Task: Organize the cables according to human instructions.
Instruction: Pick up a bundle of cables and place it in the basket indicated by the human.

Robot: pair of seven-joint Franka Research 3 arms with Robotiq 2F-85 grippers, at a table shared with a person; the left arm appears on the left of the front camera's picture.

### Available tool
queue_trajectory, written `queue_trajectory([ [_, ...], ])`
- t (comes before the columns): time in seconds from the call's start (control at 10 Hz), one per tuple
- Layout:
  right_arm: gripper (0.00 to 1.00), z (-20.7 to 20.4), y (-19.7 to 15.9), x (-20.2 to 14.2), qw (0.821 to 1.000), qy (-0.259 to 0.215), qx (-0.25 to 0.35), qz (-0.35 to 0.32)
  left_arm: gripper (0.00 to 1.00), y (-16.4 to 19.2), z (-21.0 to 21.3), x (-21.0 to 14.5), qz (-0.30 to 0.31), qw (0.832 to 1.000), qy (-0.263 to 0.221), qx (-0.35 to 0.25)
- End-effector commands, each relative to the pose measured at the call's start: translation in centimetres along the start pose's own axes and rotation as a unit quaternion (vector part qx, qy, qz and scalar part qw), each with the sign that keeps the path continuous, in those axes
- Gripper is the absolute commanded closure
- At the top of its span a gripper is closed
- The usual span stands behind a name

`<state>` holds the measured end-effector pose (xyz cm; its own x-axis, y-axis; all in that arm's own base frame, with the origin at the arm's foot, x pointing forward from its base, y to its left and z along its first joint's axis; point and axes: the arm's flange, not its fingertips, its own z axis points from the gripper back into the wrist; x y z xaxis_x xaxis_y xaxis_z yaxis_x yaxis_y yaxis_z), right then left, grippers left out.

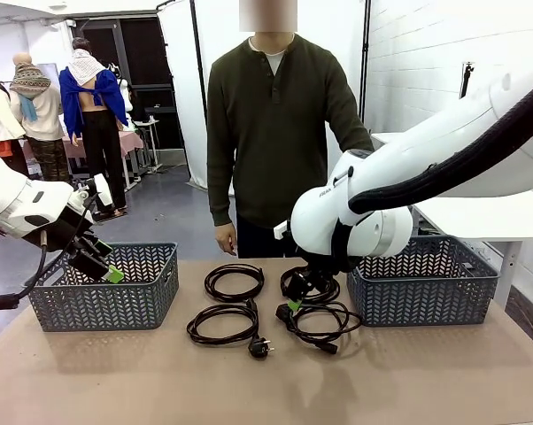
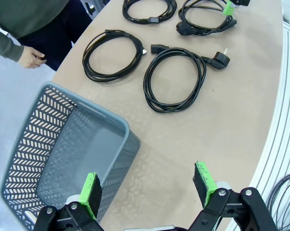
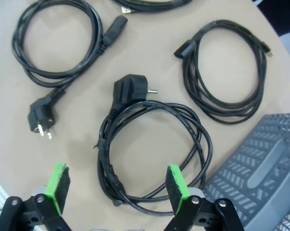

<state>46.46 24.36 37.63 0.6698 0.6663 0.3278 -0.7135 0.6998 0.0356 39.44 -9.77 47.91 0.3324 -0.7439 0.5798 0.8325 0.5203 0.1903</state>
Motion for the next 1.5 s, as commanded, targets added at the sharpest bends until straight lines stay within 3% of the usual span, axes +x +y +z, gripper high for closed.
queue_trajectory([
  [0.0,0.0,-0.8,0.1,1.0,0.999,0.027,-0.016,-0.012,0.0,-0.1,0.0,-0.4,0.003,1.0,-0.002,-0.003],
  [1.4,0.0,-5.1,0.1,1.2,0.996,0.089,-0.012,-0.008,0.0,-0.1,0.0,-0.4,0.003,1.0,-0.002,-0.003],
])
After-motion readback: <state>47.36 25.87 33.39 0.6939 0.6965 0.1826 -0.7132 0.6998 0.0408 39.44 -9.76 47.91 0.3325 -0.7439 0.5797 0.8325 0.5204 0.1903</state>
